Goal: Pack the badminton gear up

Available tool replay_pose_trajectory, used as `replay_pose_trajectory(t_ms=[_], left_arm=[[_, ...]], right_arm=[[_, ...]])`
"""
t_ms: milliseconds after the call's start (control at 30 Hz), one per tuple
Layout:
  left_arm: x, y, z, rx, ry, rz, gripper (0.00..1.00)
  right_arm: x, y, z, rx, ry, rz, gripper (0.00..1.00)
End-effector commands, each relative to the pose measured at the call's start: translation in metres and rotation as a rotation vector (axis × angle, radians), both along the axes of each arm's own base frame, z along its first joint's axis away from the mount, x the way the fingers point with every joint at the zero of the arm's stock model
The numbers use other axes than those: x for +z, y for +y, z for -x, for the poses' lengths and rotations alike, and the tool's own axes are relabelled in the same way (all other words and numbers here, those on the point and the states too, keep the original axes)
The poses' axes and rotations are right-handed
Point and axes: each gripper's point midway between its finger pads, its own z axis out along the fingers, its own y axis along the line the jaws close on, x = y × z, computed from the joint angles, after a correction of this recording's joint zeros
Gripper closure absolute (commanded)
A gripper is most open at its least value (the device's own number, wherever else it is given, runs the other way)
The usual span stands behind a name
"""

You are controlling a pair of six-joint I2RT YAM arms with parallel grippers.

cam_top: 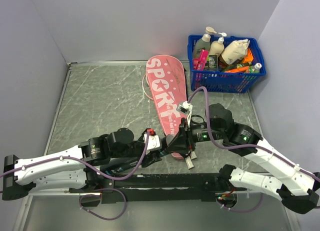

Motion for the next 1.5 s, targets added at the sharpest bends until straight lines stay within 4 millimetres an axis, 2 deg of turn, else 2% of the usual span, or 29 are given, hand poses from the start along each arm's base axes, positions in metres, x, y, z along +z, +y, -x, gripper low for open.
replay_pose_trajectory(t_ms=[0, 333, 533, 767, 900, 1067, 1233, 1467], left_arm=[[0.023, -0.008, 0.003, -0.018, -0.013, 0.087, 0.99], [0.024, -0.007, 0.004, -0.020, -0.015, 0.090, 0.99], [0.023, -0.008, 0.003, -0.018, -0.014, 0.085, 0.99], [0.019, -0.009, 0.003, -0.018, -0.008, 0.074, 0.99], [0.019, -0.009, 0.003, -0.018, -0.007, 0.074, 0.99], [0.019, -0.010, 0.002, -0.016, -0.007, 0.074, 0.99], [0.018, -0.010, 0.002, -0.016, -0.006, 0.071, 0.99], [0.017, -0.010, 0.002, -0.013, -0.006, 0.067, 0.99]], right_arm=[[0.005, 0.007, 0.003, 0.024, -0.006, -0.041, 0.62], [0.013, 0.008, 0.003, 0.020, -0.020, -0.054, 0.60], [0.022, -0.003, 0.002, -0.021, -0.054, -0.050, 0.59], [0.034, -0.025, -0.002, -0.117, -0.109, -0.040, 0.57], [0.032, -0.038, -0.011, -0.202, -0.125, -0.005, 0.56], [0.013, -0.053, -0.026, -0.315, -0.115, 0.111, 0.57], [0.003, -0.053, -0.032, -0.340, -0.109, 0.140, 0.57], [0.007, -0.040, -0.030, -0.296, -0.100, 0.110, 0.58]])
